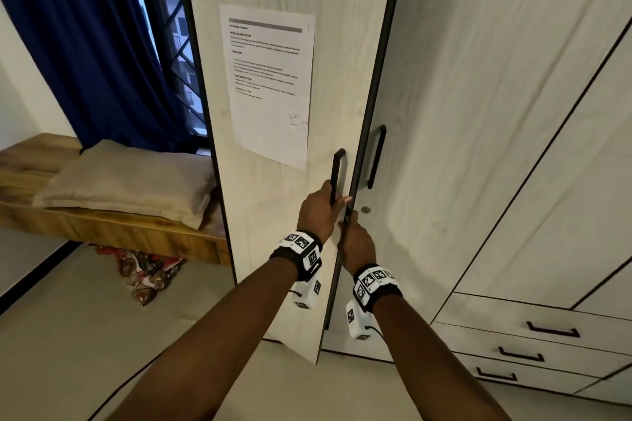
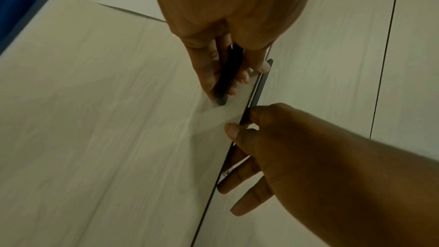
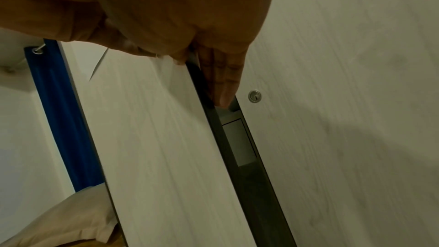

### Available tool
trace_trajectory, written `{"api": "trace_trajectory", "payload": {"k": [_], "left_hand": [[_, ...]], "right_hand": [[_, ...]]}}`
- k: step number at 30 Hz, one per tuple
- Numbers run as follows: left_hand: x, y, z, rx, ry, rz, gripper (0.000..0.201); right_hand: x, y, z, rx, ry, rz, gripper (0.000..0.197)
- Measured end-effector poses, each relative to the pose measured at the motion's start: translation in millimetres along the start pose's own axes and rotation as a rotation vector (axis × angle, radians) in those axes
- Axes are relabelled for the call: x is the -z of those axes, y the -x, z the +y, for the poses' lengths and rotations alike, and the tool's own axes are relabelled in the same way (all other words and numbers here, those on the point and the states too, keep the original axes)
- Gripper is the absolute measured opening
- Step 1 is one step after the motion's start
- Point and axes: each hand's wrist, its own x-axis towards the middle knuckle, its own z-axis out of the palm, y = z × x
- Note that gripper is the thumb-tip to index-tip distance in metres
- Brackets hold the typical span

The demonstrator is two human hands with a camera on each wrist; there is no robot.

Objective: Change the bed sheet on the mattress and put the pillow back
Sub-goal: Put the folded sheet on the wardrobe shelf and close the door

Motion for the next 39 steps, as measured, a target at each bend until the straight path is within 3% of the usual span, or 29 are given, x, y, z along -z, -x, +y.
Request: {"api": "trace_trajectory", "payload": {"k": [4,8,12,16,25,30,39], "left_hand": [[-19,-22,-1,0.021,-0.055,0.004,0.039],[-35,-39,-4,0.034,-0.091,0.016,0.037],[-41,-49,-4,0.043,-0.081,0.030,0.033],[-44,-57,-2,0.038,-0.090,0.031,0.031],[-46,-58,1,0.051,-0.077,0.037,0.037],[-42,-56,3,0.057,-0.062,0.035,0.034],[-43,-58,5,0.089,-0.062,0.035,0.037]], "right_hand": [[7,-24,17,0.042,0.005,0.039,0.031],[24,-49,14,-0.004,-0.335,0.306,0.033],[42,-89,1,-0.003,-0.329,0.491,0.039],[49,-118,8,-0.014,-0.275,0.433,0.036],[40,-118,24,-0.002,-0.307,0.278,0.019],[42,-101,15,-0.084,-0.366,0.267,0.021],[42,-85,23,-0.028,-0.315,0.267,0.039]]}}
